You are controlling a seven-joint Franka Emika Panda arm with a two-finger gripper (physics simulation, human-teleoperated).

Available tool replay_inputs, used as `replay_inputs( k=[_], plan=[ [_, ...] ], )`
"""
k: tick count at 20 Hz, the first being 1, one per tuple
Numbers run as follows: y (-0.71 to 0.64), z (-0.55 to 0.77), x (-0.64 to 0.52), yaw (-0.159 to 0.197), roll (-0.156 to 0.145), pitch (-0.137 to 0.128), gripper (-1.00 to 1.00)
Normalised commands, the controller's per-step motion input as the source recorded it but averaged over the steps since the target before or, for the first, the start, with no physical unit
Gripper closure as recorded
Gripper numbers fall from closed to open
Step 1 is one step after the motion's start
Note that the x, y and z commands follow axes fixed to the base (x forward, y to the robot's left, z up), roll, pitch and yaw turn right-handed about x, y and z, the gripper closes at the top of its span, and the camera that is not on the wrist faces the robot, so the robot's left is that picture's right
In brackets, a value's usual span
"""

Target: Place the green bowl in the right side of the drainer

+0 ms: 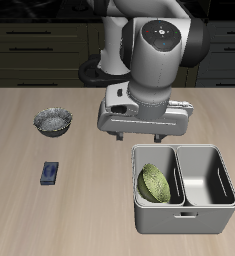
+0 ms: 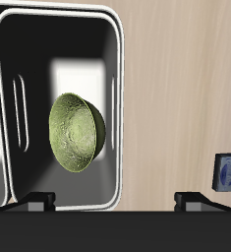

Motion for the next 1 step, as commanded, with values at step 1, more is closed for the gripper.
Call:
replay_inputs(
  k=[1],
  plan=[
    [-0.03,0.12,-0.09,-0.010,0.005,-0.016,-1.00]
  ],
)
